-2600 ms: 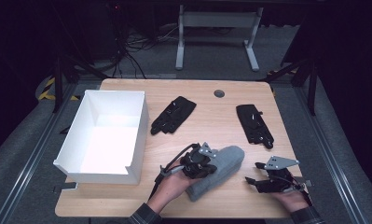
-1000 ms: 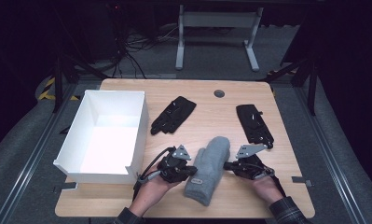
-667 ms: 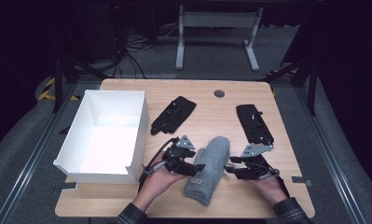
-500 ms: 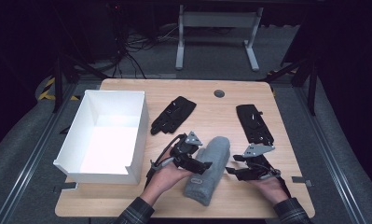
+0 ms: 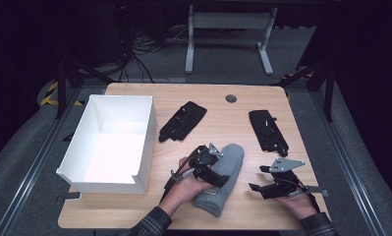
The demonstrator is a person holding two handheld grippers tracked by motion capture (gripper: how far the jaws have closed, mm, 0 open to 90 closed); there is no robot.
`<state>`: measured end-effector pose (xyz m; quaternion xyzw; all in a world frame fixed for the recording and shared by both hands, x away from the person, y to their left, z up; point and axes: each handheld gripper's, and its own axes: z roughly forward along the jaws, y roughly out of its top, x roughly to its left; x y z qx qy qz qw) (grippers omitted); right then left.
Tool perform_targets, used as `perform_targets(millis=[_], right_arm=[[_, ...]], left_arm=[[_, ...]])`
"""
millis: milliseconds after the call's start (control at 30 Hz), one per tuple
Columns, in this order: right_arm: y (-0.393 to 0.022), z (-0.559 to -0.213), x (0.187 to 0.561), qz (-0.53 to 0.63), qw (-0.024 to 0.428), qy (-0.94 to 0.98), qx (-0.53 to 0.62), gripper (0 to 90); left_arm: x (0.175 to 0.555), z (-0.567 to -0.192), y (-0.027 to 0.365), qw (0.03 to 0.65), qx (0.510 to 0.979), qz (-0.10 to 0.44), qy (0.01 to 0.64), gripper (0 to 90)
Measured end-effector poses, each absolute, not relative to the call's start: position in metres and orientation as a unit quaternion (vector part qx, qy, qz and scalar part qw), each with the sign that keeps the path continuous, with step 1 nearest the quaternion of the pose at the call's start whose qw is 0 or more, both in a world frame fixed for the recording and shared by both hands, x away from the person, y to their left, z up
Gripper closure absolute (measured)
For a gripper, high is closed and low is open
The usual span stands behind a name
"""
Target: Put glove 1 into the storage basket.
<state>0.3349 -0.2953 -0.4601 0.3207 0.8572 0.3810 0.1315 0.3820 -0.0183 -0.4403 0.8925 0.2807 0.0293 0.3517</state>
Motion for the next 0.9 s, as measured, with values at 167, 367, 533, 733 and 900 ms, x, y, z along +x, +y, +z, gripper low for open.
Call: perform_targets(millis=[167, 367, 533, 733, 900], right_arm=[[-0.297, -0.464, 0.336, 0.374, 0.13, 0.86, 0.321, 16.4], [-0.293, -0.468, 0.337, 0.362, 0.14, 0.867, 0.313, 14.9], [-0.291, -0.469, 0.337, 0.364, 0.145, 0.867, 0.308, 13.8], [-0.29, -0.471, 0.337, 0.366, 0.145, 0.867, 0.306, 10.6], [-0.29, -0.471, 0.338, 0.365, 0.145, 0.867, 0.306, 10.2]], left_arm=[[0.384, -0.446, -0.021, 0.345, 0.896, 0.018, 0.279, 5.2], [0.385, -0.452, -0.024, 0.337, 0.901, 0.001, 0.274, 8.0], [0.386, -0.453, -0.025, 0.339, 0.901, -0.017, 0.269, 15.5], [0.387, -0.452, -0.025, 0.339, 0.901, -0.054, 0.265, 36.0], [0.388, -0.451, -0.025, 0.335, 0.902, -0.077, 0.261, 52.4]])
